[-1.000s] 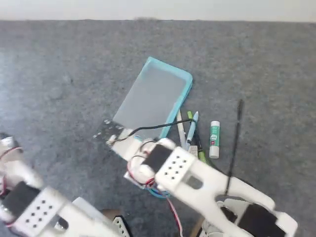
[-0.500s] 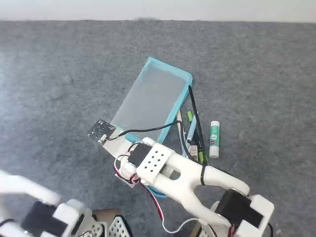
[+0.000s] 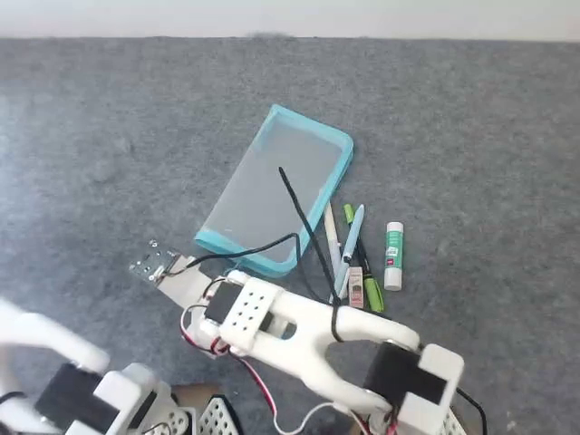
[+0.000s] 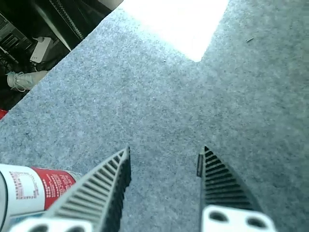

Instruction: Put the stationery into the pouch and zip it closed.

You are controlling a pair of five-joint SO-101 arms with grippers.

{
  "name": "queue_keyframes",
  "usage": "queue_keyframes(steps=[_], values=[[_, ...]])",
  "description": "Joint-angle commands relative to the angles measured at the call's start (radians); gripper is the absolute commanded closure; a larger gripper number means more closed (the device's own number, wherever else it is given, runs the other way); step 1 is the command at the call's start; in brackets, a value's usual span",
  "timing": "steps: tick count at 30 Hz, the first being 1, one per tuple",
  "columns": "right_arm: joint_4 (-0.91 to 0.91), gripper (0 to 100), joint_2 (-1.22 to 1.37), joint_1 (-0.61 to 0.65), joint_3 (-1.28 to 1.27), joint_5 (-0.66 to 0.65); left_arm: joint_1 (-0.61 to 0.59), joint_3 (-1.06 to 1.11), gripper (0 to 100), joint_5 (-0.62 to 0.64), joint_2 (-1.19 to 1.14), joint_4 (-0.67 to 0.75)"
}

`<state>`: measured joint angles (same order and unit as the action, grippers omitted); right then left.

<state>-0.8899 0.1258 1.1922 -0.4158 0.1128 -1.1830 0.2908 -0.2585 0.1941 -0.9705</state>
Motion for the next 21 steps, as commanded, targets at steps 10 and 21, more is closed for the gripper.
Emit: queue_keyframes(steps=[10,21], values=[[-0.084,73.4,-0.018,-0.107,0.087,0.015,0.012,-0.016,78,-0.014,0.008,0.0],[-0.036,73.5,-0.133,-0.14,0.003,0.037,0.012,-0.016,78,-0.014,0.008,0.0]])
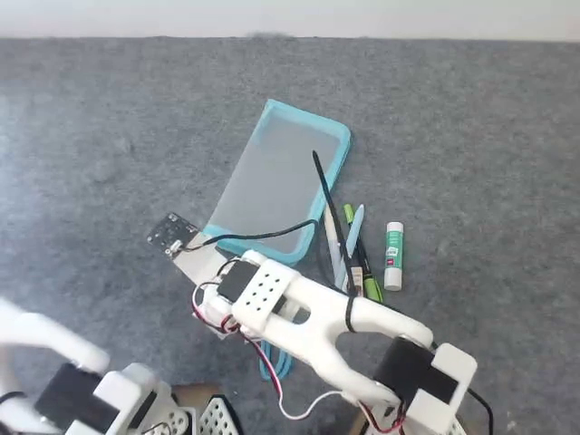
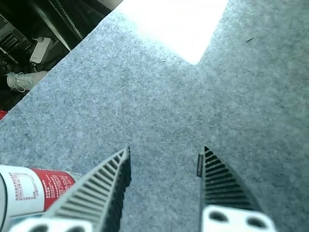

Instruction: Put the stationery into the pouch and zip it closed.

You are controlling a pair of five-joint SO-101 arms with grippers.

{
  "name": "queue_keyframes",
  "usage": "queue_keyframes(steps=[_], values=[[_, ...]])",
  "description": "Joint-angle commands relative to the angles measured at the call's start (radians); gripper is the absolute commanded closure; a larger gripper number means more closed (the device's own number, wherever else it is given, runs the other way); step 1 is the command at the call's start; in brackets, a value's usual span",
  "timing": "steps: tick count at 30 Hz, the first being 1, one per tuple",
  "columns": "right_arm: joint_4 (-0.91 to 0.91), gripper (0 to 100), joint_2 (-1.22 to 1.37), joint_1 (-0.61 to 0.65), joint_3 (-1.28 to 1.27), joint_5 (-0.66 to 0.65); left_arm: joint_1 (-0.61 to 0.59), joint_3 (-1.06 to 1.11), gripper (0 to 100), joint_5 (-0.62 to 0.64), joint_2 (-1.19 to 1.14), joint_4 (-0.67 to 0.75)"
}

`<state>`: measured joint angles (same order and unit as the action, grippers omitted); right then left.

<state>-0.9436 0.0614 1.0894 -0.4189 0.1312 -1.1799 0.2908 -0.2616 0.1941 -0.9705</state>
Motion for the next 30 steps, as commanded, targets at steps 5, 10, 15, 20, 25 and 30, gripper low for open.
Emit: queue_keyframes(steps=[5,10,15,20,25,30], values=[[0.019,73.5,-0.047,-0.076,0.003,0.021,0.025,-0.015,78,-0.011,0.008,-0.002],[0.059,73.5,0.058,-0.074,0.008,0.021,0.025,-0.015,78,-0.011,0.008,-0.003],[0.062,73.5,0.113,-0.076,0.025,0.02,0.025,-0.015,78,-0.011,0.008,-0.003],[0.067,85.7,0.116,-0.076,0.028,0.02,0.025,-0.015,78,-0.011,0.008,-0.002],[0.062,99.2,0.117,-0.087,0.025,0.012,0.023,-0.015,78,-0.011,0.008,-0.002],[-0.024,99.2,0.097,-0.176,0.034,-0.054,0.026,-0.015,78,-0.011,0.008,-0.006]])
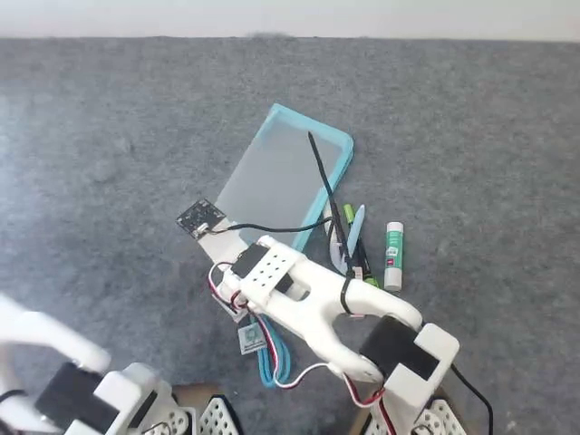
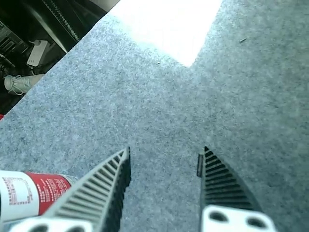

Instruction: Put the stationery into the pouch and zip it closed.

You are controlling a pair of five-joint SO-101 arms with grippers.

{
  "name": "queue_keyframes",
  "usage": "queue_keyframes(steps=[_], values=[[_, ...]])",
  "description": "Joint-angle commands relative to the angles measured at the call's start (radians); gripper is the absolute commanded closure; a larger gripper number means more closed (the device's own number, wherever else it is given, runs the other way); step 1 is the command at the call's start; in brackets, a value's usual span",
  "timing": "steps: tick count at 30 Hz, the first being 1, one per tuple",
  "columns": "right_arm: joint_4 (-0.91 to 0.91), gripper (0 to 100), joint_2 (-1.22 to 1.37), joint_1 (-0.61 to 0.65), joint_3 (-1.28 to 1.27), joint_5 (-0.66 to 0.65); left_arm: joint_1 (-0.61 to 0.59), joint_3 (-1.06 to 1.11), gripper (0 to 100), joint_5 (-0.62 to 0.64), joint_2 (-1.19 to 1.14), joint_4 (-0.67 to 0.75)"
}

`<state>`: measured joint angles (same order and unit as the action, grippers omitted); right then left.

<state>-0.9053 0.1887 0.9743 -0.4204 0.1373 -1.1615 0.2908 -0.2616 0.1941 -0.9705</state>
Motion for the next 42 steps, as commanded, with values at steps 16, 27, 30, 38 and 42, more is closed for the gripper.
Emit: queue_keyframes(steps=[16,27,30,38,42], values=[[-0.602,99.2,-0.608,-0.363,0.301,-0.405,0.829,0.277,80,-0.189,0.652,-0.454],[-0.671,99.2,-0.624,-0.363,0.358,-0.396,1.048,0.628,71,0.023,1.131,-0.313],[-0.67,99.2,-0.624,-0.363,0.334,-0.396,1.091,0.665,71,0.066,1.132,-0.261],[-0.713,99.2,-0.716,-0.355,0.328,-0.397,1.103,0.814,71,0.129,1.131,-0.04],[-0.753,99.2,-0.796,-0.355,0.327,-0.404,1.109,0.834,71,0.133,1.129,-0.009]])
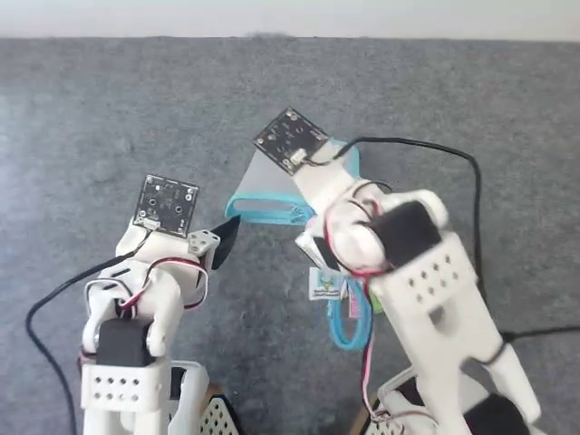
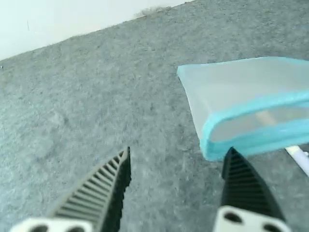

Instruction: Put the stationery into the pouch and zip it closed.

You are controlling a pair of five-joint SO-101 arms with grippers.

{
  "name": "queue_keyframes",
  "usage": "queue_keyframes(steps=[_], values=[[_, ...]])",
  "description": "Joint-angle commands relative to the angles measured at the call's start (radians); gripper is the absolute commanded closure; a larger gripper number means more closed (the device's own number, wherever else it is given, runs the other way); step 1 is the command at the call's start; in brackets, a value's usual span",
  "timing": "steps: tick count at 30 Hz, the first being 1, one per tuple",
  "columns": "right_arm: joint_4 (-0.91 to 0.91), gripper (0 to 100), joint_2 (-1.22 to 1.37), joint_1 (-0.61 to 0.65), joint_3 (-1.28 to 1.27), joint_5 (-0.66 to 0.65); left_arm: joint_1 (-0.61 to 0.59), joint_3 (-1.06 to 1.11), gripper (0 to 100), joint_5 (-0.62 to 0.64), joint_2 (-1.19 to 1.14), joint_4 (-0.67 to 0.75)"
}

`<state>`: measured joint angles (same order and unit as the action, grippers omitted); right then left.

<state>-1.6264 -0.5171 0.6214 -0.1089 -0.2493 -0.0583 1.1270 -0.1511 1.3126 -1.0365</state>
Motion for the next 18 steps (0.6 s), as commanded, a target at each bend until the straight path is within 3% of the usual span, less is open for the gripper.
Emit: queue_keyframes(steps=[1,7,18], values=[[-0.038,99.2,-0.104,0.001,0.015,-0.017,0.006,-0.001,71,0.025,0.011,0.063],[-0.027,99.2,-0.119,0.073,-0.052,-0.018,0.008,-0.002,71,0.043,0.011,0.061],[0.076,99.2,-0.116,0.07,-0.158,-0.015,0.026,-0.012,71,0.043,0.018,0.003]])
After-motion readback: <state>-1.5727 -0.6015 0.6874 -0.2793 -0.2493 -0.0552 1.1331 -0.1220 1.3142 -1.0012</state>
